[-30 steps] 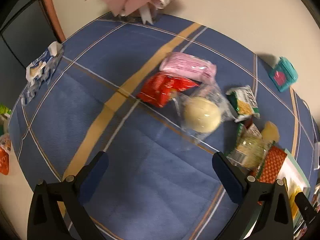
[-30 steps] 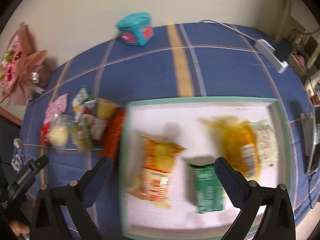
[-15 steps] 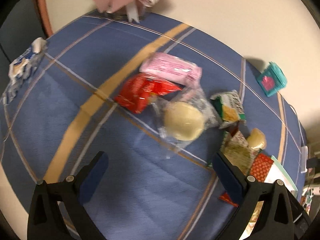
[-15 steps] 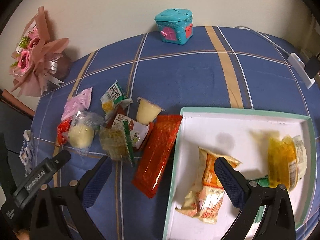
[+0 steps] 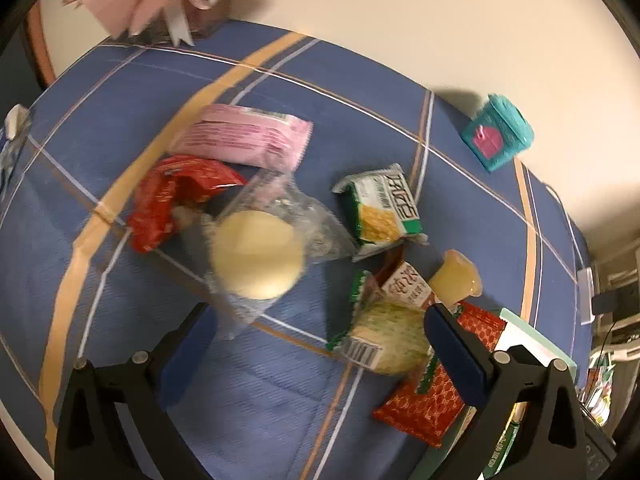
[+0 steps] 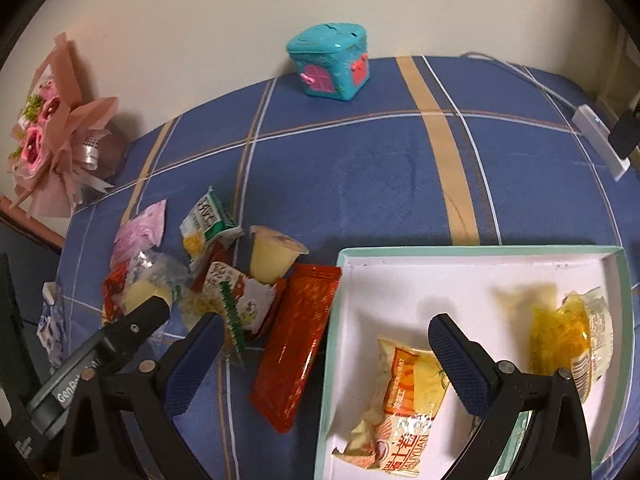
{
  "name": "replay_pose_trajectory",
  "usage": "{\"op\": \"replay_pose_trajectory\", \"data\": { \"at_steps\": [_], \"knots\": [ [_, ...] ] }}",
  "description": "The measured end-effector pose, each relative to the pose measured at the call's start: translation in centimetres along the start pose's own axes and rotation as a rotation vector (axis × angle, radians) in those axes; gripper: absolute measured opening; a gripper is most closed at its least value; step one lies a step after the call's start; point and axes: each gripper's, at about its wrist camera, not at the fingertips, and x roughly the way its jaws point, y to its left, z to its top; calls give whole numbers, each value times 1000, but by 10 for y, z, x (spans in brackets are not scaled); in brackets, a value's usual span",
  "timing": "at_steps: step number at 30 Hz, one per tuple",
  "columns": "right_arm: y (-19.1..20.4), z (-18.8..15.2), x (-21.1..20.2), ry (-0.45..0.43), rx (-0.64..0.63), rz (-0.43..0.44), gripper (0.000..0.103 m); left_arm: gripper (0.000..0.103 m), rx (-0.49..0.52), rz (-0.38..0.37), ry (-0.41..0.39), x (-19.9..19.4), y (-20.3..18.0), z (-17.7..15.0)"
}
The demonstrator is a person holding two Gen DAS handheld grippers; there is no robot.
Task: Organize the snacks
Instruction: 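Move both open grippers back toward the remaining snacks, then grasp the round cracker pack with left gripper while right grasps red wafer bar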
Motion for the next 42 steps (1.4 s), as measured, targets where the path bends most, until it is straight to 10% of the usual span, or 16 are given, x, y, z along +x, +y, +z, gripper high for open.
{"op": "replay_pose_trajectory", "data": {
  "at_steps": [18,42],
  "knots": [
    [-28,1,9,46,86,-7,75,61,67,-117,94,34,-30,-10],
    [14,-7,20,130,-11,67,46,60,-69,-46,157,28,37,-9]
  ]
}}
